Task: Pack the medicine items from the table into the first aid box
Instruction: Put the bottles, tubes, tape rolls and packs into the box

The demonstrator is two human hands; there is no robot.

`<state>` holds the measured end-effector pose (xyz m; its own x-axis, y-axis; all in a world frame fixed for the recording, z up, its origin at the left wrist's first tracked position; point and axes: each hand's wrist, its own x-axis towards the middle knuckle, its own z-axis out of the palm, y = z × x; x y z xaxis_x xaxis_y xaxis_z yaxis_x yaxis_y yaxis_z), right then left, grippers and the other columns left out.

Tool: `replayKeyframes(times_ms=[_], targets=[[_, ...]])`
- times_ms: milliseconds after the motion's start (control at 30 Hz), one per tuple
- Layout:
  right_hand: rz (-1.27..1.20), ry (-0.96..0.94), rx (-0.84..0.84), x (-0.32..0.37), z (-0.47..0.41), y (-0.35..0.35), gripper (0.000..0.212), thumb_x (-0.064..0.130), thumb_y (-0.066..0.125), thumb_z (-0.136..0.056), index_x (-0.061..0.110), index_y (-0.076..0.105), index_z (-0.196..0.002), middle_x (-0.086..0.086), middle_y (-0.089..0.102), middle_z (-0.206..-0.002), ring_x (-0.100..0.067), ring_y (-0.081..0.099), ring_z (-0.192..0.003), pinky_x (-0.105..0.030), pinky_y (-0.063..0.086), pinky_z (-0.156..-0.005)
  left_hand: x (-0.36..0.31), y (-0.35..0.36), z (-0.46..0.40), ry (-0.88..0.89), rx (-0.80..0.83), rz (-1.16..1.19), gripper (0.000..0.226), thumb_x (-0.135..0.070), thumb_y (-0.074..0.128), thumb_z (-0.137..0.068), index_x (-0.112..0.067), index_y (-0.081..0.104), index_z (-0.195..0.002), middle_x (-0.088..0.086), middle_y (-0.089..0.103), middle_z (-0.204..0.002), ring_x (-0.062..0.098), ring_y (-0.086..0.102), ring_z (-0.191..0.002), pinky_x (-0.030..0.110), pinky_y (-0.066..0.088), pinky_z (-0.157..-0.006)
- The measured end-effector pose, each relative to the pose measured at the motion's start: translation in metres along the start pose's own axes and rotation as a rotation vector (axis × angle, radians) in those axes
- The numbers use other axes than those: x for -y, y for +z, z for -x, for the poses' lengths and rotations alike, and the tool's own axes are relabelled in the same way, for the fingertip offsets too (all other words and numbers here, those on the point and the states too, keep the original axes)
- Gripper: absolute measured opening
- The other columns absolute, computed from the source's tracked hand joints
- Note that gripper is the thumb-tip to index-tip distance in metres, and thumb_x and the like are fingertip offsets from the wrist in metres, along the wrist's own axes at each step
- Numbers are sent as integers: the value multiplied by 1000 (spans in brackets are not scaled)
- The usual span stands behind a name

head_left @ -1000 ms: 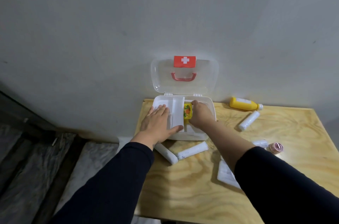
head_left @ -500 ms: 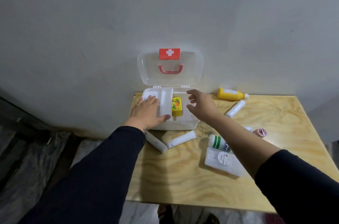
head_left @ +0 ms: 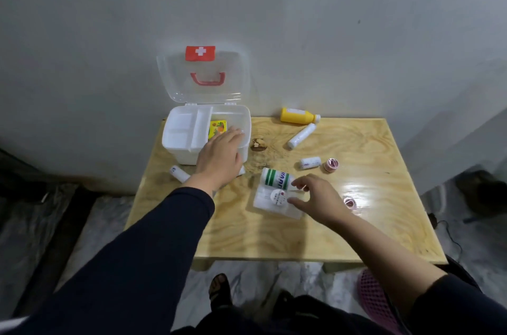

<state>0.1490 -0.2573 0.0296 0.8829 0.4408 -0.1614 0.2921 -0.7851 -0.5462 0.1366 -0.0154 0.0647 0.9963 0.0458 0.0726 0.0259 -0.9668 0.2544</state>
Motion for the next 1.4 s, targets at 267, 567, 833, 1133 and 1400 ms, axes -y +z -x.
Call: replayKeyframes(times_ms=[267, 567, 833, 1133, 1400], targets=[[91, -48, 10, -16, 22, 29, 65, 35, 73, -76, 14, 47, -132, -4, 53, -132, -24, 47, -122, -35, 43, -99, -33, 32, 31, 11, 1, -25, 52, -14, 42, -97, -16, 37, -148, -2, 26, -160, 12, 10, -150, 31, 2, -122], [37, -37, -9, -16, 16, 13, 66, 31, 76, -73, 10, 51, -131, -6, 55, -133, -23, 49, -124, -32, 41, -102, -30, 32, 30, 2, 40, -51, 57, -11, 42, -97, -14, 28, -151, -2, 17, -162, 11, 6, -150, 33, 3, -123], [11, -82, -75, -3, -5, -23, 67, 33, 81, -68, 12, 56, -127, -4, 60, -128, -22, 56, -117, -36, 48, -96, -13, 17, 21, -5, -59, -6, 51, -16, 41, -99, -13, 33, -149, -1, 31, -157, 13, 23, -147, 30, 8, -121], [100, -102, -172, 77, -66, -55, 65, 31, 79, -71, 9, 56, -127, -7, 62, -123, -24, 57, -114, -31, 44, -91, 58, -28, -3, -275, 5, -39, 59, -31, 39, -101, -6, 22, -152, 9, 14, -162, 23, 8, -151, 41, 9, -123], [302, -27, -128, 142, -136, -29, 50, 23, 71, -75, 3, 59, -119, -16, 60, -115, -33, 52, -110, -40, 49, -90, 123, -39, -15, -311, 186, 39, 102, -67, 49, -86, -9, 1, -155, 4, -7, -164, 19, -4, -151, 36, 5, -122]])
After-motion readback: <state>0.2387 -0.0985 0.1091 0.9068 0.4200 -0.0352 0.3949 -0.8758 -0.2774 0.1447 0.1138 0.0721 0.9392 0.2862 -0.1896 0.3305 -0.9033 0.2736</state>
